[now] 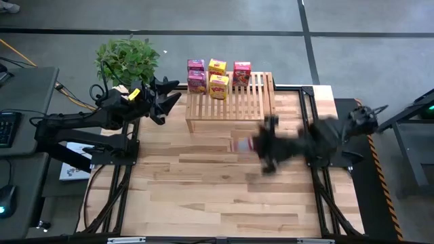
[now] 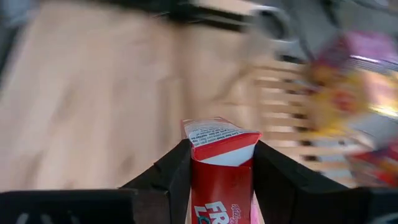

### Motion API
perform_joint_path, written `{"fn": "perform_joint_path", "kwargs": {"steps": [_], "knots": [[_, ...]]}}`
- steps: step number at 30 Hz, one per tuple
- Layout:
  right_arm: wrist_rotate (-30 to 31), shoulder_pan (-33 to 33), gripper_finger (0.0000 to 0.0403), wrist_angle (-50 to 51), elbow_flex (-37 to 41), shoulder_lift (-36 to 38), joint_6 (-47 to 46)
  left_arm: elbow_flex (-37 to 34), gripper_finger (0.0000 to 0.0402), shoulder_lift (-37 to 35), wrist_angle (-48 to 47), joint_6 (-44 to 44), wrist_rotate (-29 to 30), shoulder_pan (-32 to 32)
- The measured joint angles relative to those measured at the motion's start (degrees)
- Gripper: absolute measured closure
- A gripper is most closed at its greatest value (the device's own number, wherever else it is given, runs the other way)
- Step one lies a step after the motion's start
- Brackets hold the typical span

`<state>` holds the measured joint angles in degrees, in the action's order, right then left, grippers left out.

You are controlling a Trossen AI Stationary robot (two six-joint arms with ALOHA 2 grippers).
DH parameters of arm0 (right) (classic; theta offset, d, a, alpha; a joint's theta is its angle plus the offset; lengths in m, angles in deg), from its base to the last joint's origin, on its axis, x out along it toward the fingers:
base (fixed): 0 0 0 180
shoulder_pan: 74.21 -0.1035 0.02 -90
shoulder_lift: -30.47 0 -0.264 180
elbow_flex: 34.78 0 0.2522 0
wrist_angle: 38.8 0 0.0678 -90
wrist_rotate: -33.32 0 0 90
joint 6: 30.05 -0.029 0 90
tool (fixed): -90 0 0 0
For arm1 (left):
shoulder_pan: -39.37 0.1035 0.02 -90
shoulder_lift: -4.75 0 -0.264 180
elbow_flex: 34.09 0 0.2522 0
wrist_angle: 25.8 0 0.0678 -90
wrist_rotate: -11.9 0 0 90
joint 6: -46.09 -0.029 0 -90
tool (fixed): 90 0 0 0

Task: Stack cereal on shelf
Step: Put the red cereal box aligned with the other red cereal box on the shelf

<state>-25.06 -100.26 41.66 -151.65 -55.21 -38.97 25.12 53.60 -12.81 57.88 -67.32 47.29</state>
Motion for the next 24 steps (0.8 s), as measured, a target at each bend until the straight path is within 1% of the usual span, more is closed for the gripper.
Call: {"fn": "perform_joint_path", "kwargs": {"steps": [2,4,8,11,13,17,20,24], "knots": [[-0.27,7.38,0.0266,0.02,-3.2,-0.17,-0.01,-0.01,0.0133,-0.26,0.06,0.0,-1.8,0.24],[-0.95,14.5,0.0266,-0.18,-5.67,-0.48,0.29,0.02,0.0133,-0.72,-0.02,0.05,-5.45,0.86],[-5.44,27.54,0.0266,2.26,-10.23,-2.31,1.93,0.02,0.0133,-1.86,-0.88,0.32,-12.28,2.22],[-11.67,34.97,0.0265,3.91,-12.8,-4.89,4.52,0.02,0.0133,-2.79,-1.98,1.01,-14.95,3.41],[-13.72,38.24,0.0265,4.7,-14.19,-7.21,7.39,0.02,0.0133,-3.26,-2.29,0.95,-15.66,3.96],[-15.03,42.45,0.0265,8.08,-17.54,-12.65,15.03,0.02,0.0133,-3.85,-2.08,0.08,-15.71,4.22],[-15.83,44.53,0.0265,10.42,-19.71,-16.04,21.25,0.02,0.0133,-3.83,-2.13,0.09,-15.71,4.22],[-17.11,46.09,0.0265,10.2,-20.99,-18.7,28.32,0.02,0.0133,-3.79,-2.1,0.09,-15.7,4.17]]}}
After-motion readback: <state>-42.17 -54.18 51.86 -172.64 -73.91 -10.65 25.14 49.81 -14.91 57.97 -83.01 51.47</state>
